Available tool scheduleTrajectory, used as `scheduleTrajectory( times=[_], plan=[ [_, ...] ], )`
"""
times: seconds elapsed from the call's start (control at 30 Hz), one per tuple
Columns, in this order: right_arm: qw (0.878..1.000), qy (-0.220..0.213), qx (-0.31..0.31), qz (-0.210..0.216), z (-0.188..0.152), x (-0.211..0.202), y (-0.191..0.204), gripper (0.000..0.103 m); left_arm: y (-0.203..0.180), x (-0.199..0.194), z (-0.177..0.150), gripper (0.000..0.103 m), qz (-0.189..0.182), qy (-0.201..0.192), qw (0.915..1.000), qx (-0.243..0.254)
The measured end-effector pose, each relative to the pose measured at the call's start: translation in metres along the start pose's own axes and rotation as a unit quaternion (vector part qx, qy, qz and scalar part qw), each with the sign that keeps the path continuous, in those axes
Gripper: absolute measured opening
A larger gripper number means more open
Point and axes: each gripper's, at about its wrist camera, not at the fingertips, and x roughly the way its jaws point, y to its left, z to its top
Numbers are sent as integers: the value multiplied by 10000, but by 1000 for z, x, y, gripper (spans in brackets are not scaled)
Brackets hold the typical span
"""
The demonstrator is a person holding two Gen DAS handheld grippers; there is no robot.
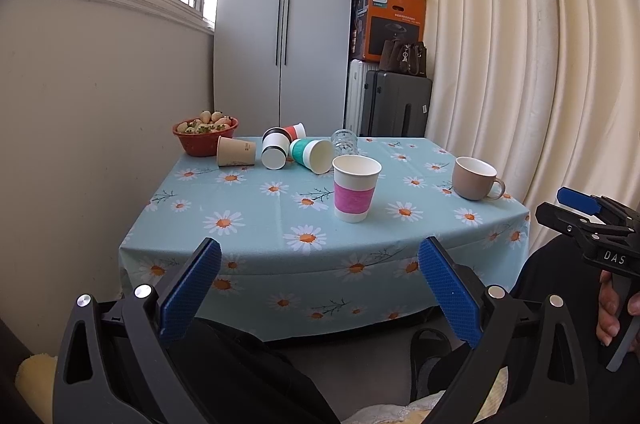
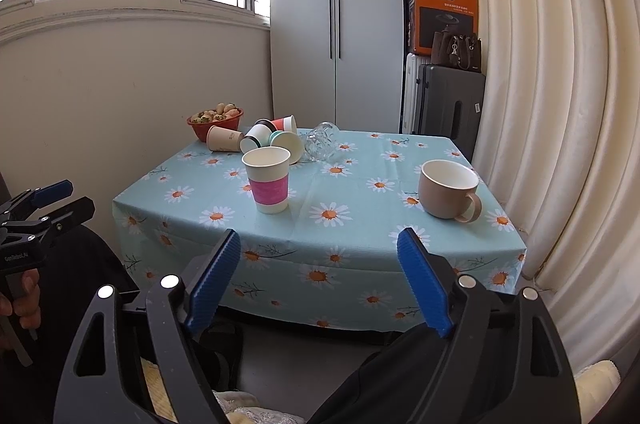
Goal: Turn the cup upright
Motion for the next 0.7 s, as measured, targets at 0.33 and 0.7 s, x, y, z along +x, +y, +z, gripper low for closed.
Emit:
scheduleTrajectory(
  times=[0.33,0.7],
  plan=[
    [10000,-4,21,-1,0,0,-1,83,2,-1,0,96,29,6,10000,14],
    [10000,-1,23,-12,0,0,-1,83,3,0,1,96,20,25,10000,0]
  ],
)
